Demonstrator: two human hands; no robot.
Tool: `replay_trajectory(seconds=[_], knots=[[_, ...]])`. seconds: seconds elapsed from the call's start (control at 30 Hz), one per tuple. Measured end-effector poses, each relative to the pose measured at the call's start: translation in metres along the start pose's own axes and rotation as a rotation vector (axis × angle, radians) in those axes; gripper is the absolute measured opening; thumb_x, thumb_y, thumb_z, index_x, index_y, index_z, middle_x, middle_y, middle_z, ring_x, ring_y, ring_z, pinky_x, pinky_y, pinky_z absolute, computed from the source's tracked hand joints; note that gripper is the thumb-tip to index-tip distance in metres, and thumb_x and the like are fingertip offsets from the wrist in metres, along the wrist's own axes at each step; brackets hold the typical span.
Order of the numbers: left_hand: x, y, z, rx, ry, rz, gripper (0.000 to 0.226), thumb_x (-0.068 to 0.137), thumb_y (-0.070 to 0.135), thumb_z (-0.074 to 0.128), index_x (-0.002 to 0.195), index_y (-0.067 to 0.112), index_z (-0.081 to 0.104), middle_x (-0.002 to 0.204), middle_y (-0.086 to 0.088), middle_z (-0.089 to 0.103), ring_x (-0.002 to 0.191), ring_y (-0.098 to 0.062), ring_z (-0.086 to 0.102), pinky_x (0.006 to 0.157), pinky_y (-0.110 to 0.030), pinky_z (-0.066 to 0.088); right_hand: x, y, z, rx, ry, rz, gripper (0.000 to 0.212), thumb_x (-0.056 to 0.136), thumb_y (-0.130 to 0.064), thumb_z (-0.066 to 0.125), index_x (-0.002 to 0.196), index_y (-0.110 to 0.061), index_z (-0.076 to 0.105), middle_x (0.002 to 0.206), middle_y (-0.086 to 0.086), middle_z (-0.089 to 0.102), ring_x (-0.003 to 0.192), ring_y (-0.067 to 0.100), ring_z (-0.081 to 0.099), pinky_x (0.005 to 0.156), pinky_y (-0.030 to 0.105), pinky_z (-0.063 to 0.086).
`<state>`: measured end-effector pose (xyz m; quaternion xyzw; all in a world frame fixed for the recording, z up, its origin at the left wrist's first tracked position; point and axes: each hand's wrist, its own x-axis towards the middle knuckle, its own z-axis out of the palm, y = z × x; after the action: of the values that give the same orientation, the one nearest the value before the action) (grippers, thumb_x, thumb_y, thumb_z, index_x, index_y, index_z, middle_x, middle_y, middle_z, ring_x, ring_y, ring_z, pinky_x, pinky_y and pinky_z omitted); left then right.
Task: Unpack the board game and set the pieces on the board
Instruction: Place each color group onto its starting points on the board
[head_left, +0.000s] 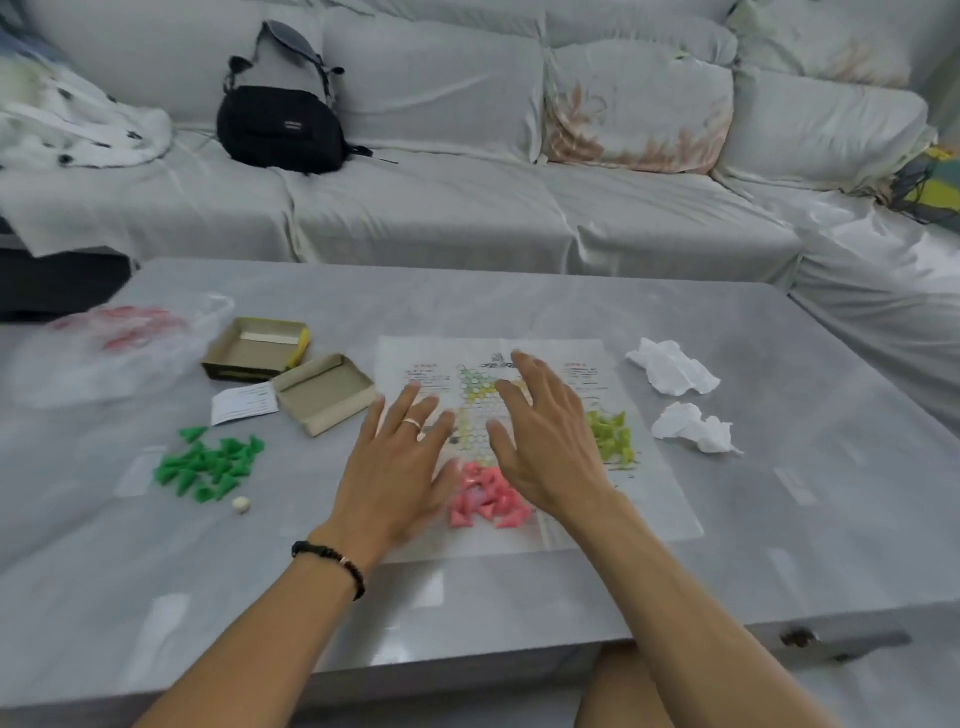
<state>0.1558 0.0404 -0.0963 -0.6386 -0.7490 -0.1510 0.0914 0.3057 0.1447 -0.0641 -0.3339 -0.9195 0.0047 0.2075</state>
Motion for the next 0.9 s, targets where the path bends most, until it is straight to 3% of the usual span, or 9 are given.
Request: replay_trajectory(seconds=[0.1,0.23,0.4,0.5,0.77,0.83,0.9], knots=[[-0.031,-0.029,-0.012,-0.016,0.001,-0.091,0.051,0.088,0.042,0.04,0.119,0.009,0.064,0.125,-0.013,0.061,0.127,-0.035,0.049,0.104,-0.056,0.038,0.004,-0.042,0.01,0.042,-0.013,-0.044,0.045,0.092,-0.029,0.049,0.132,-0.007,0.053,0.154,0.017,0.031,0.141,0.035,0.031,0.112,0.046,0.03],[-0.078,-0.075,-0.022,-0.016,-0.002,-0.216,0.052,0.09,0.041,0.035,0.125,0.01,0.058,0.13,-0.012,0.057,0.131,-0.033,0.044,0.106,-0.055,0.036,0.009,-0.101,0.032,0.098,-0.096,-0.11,0.046,0.094,-0.03,0.047,0.135,-0.009,0.048,0.154,0.015,0.03,0.14,0.033,0.031,0.109,0.045,0.032],[-0.12,-0.133,-0.029,-0.058,0.015,-0.361,0.055,0.088,0.038,0.038,0.131,0.008,0.052,0.132,-0.015,0.054,0.131,-0.035,0.042,0.106,-0.05,0.037,0.018,-0.162,0.068,0.154,-0.174,-0.192,0.041,0.089,-0.025,0.051,0.125,-0.007,0.056,0.136,0.015,0.051,0.119,0.034,0.052,0.089,0.043,0.05],[-0.134,-0.162,-0.029,-0.092,-0.021,-0.409,0.068,0.08,0.04,0.048,0.14,0.009,0.04,0.141,-0.014,0.045,0.137,-0.032,0.032,0.112,-0.045,0.032,0.026,-0.187,0.087,0.199,-0.244,-0.241,0.04,0.094,-0.024,0.049,0.131,-0.008,0.05,0.135,0.011,0.048,0.118,0.031,0.049,0.089,0.044,0.048],[-0.114,-0.219,-0.018,-0.135,-0.209,-0.295,0.091,0.083,0.06,0.049,0.152,0.023,0.003,0.16,-0.008,0.003,0.147,-0.022,0.0,0.12,-0.036,0.008,0.063,-0.207,0.124,0.246,-0.405,-0.235,0.053,0.095,-0.032,0.052,0.142,-0.013,0.037,0.142,0.005,0.039,0.129,0.024,0.039,0.106,0.035,0.037],[-0.107,-0.226,-0.015,-0.114,-0.252,-0.262,0.089,0.084,0.063,0.043,0.153,0.023,0.003,0.16,-0.008,0.002,0.147,-0.023,0.003,0.119,-0.036,0.007,0.072,-0.207,0.129,0.218,-0.43,-0.258,0.058,0.093,-0.037,0.054,0.144,-0.017,0.036,0.143,0.003,0.038,0.131,0.024,0.036,0.104,0.036,0.039],[-0.103,-0.232,-0.012,-0.07,-0.229,-0.23,0.083,0.085,0.066,0.033,0.152,0.02,0.014,0.157,-0.01,0.016,0.143,-0.025,0.017,0.118,-0.036,0.012,0.076,-0.209,0.134,0.162,-0.431,-0.29,0.054,0.093,-0.042,0.052,0.141,-0.021,0.038,0.139,0.001,0.041,0.127,0.024,0.038,0.098,0.038,0.043]])
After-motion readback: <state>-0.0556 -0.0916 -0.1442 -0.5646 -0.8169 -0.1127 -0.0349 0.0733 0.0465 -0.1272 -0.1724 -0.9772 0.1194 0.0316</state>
